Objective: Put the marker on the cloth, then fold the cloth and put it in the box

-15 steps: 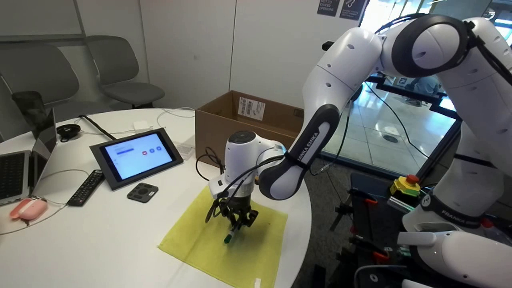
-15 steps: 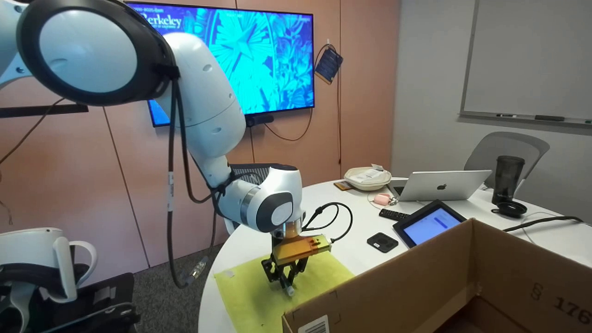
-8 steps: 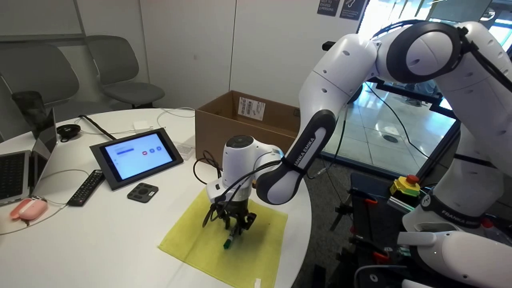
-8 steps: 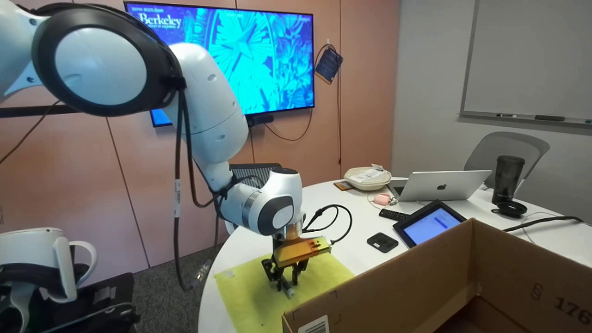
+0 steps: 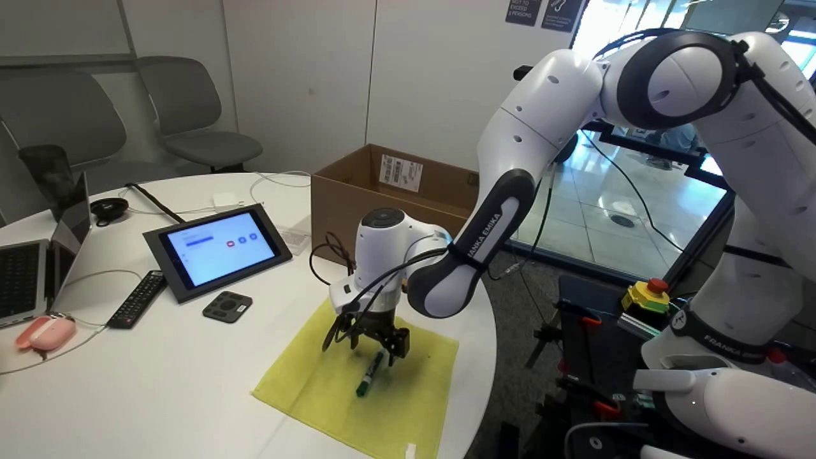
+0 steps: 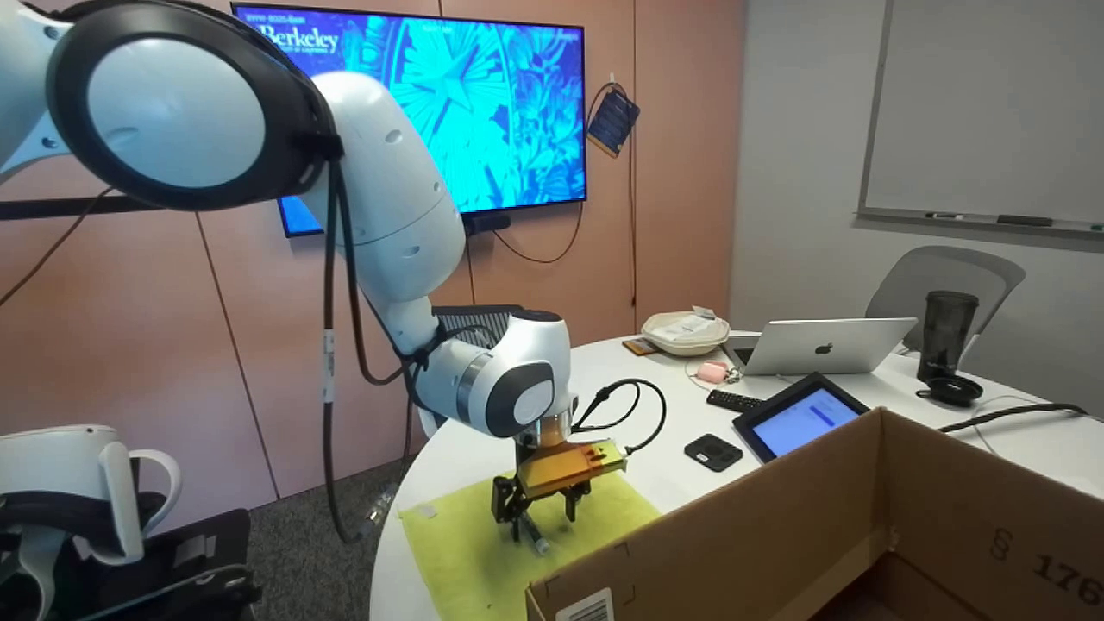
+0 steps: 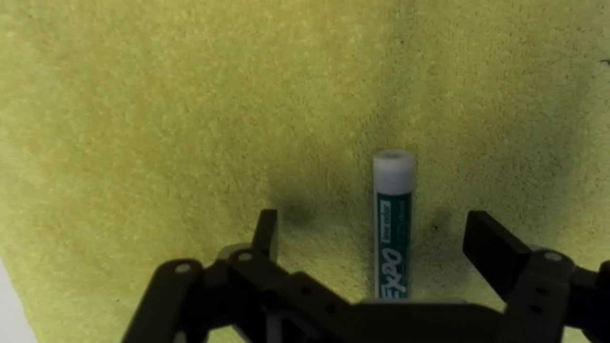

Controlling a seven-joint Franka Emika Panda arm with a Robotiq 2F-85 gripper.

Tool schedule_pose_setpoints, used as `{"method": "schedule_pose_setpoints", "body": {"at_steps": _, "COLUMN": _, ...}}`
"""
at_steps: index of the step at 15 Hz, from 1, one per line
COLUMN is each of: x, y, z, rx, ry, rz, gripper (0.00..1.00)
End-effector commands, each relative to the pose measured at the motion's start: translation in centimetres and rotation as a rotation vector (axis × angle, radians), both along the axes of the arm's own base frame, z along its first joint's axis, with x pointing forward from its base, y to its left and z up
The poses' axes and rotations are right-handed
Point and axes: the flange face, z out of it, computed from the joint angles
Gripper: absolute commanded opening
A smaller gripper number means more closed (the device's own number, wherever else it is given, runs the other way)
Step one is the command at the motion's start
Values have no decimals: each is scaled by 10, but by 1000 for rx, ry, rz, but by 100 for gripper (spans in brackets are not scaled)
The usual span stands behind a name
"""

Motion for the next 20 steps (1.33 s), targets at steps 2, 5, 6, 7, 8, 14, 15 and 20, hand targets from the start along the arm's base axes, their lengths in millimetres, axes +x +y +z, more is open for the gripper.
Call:
{"method": "schedule_pose_setpoints", "body": {"at_steps": 2, "x": -9, "y": -27, "z": 25, "rx": -14, "ry": -7, "rz": -26, "gripper": 100}}
{"method": "schedule_pose_setpoints", "body": {"at_steps": 5, "x": -24, "y": -49, "z": 31, "rx": -12, "ry": 9, "rz": -61, "gripper": 100}}
{"method": "schedule_pose_setpoints", "body": {"at_steps": 6, "x": -31, "y": -57, "z": 31, "rx": -13, "ry": 21, "rz": -69, "gripper": 100}}
{"method": "schedule_pose_setpoints", "body": {"at_steps": 7, "x": -38, "y": -63, "z": 31, "rx": -16, "ry": 29, "rz": -81, "gripper": 100}}
{"method": "schedule_pose_setpoints", "body": {"at_steps": 8, "x": -45, "y": -70, "z": 31, "rx": -20, "ry": 40, "rz": -91, "gripper": 100}}
{"method": "schedule_pose_setpoints", "body": {"at_steps": 14, "x": -84, "y": -95, "z": 18, "rx": -36, "ry": 82, "rz": -110, "gripper": 100}}
{"method": "schedule_pose_setpoints", "body": {"at_steps": 15, "x": -88, "y": -97, "z": 16, "rx": -37, "ry": 85, "rz": -108, "gripper": 100}}
{"method": "schedule_pose_setpoints", "body": {"at_steps": 20, "x": -103, "y": -104, "z": 2, "rx": -37, "ry": 91, "rz": -90, "gripper": 100}}
